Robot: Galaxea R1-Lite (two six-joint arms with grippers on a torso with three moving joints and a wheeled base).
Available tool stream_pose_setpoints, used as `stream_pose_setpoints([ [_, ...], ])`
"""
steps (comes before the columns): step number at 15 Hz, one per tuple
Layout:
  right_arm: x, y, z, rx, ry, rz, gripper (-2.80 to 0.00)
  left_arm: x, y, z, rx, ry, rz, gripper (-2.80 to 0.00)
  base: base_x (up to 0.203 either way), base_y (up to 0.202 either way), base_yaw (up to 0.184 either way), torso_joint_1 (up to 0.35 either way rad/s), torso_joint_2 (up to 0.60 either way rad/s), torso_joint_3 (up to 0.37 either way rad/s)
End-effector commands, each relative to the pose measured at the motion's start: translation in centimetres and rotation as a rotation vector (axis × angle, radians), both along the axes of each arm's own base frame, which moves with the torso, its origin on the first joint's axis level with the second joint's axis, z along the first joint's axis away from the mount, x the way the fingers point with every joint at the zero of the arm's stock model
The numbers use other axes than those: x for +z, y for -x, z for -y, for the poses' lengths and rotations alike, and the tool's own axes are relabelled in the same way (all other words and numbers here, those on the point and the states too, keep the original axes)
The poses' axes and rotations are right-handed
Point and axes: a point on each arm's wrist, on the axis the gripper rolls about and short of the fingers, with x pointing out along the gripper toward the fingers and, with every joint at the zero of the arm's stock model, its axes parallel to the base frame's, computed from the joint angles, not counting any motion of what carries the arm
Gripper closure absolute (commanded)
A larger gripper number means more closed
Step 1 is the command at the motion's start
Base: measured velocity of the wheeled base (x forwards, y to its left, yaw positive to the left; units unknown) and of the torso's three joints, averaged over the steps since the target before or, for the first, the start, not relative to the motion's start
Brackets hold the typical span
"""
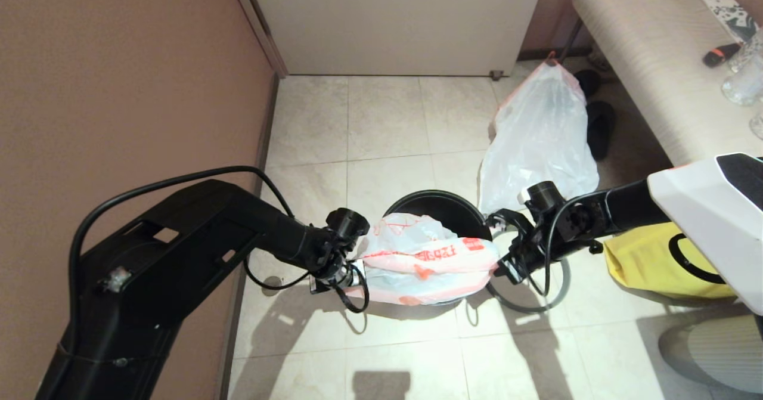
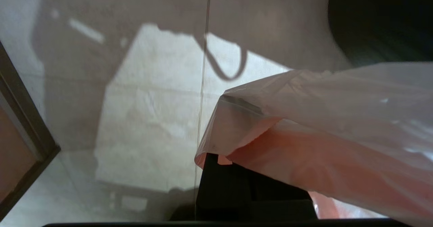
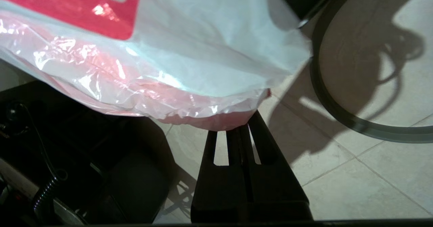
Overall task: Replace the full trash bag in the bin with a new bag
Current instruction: Put the new garbage bag on the trash can
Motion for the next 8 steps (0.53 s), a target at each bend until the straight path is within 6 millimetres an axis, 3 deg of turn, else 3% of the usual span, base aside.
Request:
stream_pose_setpoints([
  [1,0.2,-0.5,-0.1,-0.021,-0.017,0.008,0.00,-0.2,-0.7,0.1,0.024,-0.007,0.041,0.00,0.000,0.000,0.000,0.000,0.00,0.000],
  [5,0.1,-0.6,0.1,-0.030,-0.007,0.003,0.00,2.1,0.1,2.8,0.028,0.066,0.149,0.00,0.000,0.000,0.000,0.000,0.00,0.000],
  [8,-0.4,-1.1,0.2,-0.060,0.029,0.015,0.00,4.2,1.0,3.7,0.064,0.102,0.196,0.00,0.000,0.000,0.000,0.000,0.00,0.000],
])
